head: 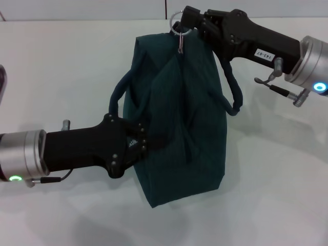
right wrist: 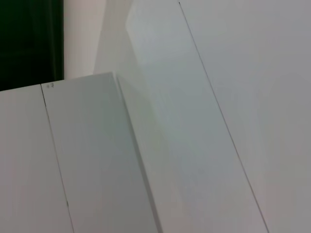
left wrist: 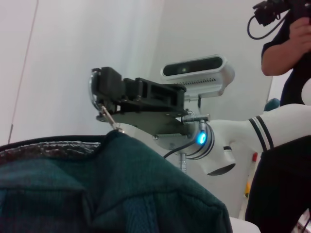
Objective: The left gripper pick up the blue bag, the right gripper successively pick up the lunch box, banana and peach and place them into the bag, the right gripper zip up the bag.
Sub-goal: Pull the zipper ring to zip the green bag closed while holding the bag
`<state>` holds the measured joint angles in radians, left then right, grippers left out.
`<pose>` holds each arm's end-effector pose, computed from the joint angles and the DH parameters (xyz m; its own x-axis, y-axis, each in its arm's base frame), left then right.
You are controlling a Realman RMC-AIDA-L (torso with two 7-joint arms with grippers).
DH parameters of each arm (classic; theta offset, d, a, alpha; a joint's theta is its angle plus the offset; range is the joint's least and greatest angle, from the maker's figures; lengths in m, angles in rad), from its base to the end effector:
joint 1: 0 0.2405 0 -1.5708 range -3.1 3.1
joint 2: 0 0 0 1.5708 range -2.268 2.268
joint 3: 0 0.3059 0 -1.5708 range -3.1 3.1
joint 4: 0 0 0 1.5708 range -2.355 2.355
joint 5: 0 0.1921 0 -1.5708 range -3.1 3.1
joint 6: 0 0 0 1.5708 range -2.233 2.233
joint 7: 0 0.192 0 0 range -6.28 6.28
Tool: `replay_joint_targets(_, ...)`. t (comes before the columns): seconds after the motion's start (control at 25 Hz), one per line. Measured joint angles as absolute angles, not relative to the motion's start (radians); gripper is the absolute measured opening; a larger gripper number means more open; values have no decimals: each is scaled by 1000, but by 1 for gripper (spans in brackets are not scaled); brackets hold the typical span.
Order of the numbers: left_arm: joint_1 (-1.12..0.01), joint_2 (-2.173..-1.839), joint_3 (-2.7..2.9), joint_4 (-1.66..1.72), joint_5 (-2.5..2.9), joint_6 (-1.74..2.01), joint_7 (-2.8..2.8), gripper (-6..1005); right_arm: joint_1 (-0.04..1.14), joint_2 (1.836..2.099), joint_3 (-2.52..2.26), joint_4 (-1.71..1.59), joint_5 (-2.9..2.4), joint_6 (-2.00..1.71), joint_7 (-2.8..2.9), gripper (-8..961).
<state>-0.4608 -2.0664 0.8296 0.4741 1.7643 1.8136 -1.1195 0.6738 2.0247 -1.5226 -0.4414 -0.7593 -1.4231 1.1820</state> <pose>-0.2424 0.2868 -0.0725 0.6895 0.2133 0.6922 0.2614 -0.9645 0.0369 0.1321 0.3930 -0.0631 0.4802 -0.1558 -0.8632 -0.3436 -0.9389 -0.0218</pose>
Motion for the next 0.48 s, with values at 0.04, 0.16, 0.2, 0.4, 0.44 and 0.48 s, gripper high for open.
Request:
replay_joint_targets(0.04,-461,-2066,832,474,1767,1815,-1115,61,675,2025,-1524,-441,-759,-1420,1182,13)
replay_joint_targets(0.16,-463,-2066,846,474,1770,1822,-1104,61,677,2025,-1528,-441,-763,-1408,1180,13)
replay_joint_targets(0.2,-463,-2066,849,474,1771,1824,-1101,61,677,2025,-1529,-441,-764,-1404,1180,13)
replay_joint_targets(0.4,-463,-2066,853,474,1773,1838,-1081,61,678,2025,-1537,-440,-769,-1387,1180,13)
replay_joint_targets(0.44,-463,-2066,853,474,1773,1840,-1078,61,678,2025,-1539,-440,-769,-1385,1179,13)
replay_joint_targets(0.48,-463,-2066,853,474,1774,1842,-1077,61,678,2025,-1541,-440,-770,-1383,1179,13)
